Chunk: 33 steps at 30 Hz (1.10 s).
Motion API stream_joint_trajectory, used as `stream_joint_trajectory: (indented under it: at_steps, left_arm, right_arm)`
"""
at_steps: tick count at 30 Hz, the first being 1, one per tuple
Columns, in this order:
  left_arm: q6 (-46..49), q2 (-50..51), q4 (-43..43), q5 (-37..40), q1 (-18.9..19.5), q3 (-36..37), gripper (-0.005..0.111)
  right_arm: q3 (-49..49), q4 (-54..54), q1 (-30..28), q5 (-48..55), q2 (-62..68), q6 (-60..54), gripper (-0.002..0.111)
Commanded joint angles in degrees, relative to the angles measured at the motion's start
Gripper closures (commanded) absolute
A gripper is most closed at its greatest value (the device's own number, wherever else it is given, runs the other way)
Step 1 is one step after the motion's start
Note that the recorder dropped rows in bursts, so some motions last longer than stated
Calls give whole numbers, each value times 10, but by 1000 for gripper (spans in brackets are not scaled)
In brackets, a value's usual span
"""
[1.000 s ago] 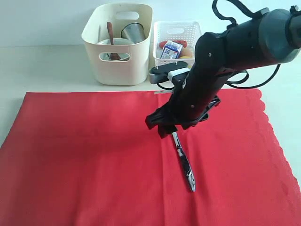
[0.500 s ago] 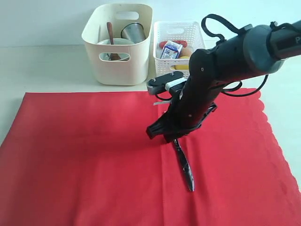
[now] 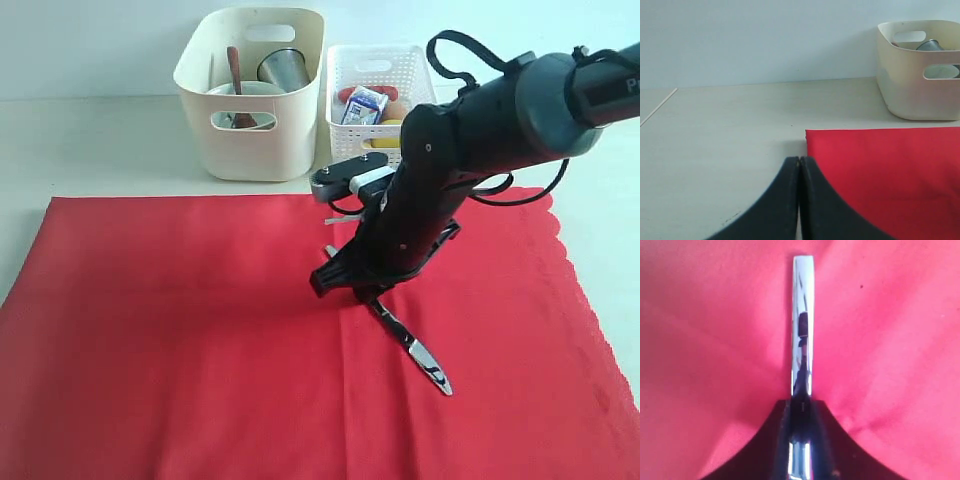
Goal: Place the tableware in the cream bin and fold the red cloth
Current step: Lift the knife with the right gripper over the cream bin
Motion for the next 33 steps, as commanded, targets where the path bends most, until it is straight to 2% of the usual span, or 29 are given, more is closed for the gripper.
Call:
stream_joint_trajectory:
  at_steps: [1, 16, 26, 33]
  left_arm:
    - [0, -3, -5, -1, 2, 0, 104]
    - [0, -3, -5, -1, 2, 0, 104]
    - [0, -3, -5, -1, 2, 0, 104]
    - [0, -3, -5, -1, 2, 0, 104]
  right_arm:
    - [4, 4, 1, 16, -37, -1, 108]
    - [-22, 4, 1, -94, -165, -16, 108]
    - [-94, 4, 1, -242, -154, -32, 108]
    - [-171, 4, 1, -387, -76, -32, 108]
